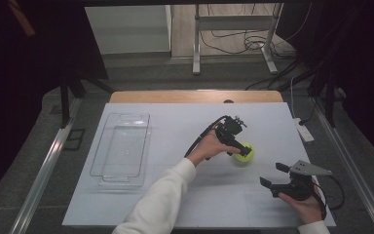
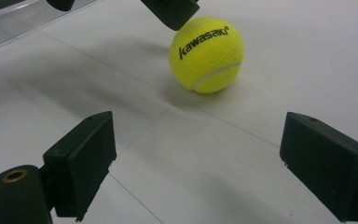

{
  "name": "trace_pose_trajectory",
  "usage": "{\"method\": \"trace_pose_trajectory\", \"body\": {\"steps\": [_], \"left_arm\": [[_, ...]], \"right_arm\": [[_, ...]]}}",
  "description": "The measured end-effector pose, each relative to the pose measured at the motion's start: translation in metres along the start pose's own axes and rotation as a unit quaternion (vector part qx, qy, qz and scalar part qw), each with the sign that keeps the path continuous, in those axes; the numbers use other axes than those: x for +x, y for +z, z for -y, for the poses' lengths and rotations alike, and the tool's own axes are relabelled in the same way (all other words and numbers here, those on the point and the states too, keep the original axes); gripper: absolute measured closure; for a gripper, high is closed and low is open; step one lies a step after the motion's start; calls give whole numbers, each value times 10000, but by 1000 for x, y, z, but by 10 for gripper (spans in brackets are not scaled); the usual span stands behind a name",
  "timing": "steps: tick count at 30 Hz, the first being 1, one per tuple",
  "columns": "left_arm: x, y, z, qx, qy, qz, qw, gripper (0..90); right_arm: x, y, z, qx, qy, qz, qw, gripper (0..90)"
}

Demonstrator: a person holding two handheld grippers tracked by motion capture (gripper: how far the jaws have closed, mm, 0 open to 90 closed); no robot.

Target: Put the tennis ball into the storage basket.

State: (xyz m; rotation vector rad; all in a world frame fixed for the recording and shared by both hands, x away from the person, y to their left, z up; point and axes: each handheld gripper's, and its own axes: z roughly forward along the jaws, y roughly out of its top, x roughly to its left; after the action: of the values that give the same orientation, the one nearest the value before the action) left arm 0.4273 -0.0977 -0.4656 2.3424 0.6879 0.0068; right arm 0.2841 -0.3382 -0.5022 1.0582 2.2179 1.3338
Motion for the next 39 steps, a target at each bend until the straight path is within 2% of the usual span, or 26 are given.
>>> {"method": "trace_pose_trajectory", "body": {"steps": [8, 20, 28, 35, 39], "left_arm": [[-1, 9, -5, 153, 24, 59, 9999, 52], [-2, 19, -7, 256, -2, 77, 9996, 45], [-4, 26, -6, 367, 66, 145, 9992, 54], [-6, 29, -4, 468, 142, 168, 9987, 106], [-7, 29, -4, 527, 172, 168, 9983, 196]], "right_arm": [[0, 0, 0, 0, -3, 1, 10000, 108], [0, 0, 0, 10, -10, 2, 10000, 108], [0, 1, 1, 43, -38, 15, 10000, 108], [0, 1, 1, 39, -30, 19, 10000, 108], [0, 1, 1, 47, -37, 22, 10000, 108]]}}
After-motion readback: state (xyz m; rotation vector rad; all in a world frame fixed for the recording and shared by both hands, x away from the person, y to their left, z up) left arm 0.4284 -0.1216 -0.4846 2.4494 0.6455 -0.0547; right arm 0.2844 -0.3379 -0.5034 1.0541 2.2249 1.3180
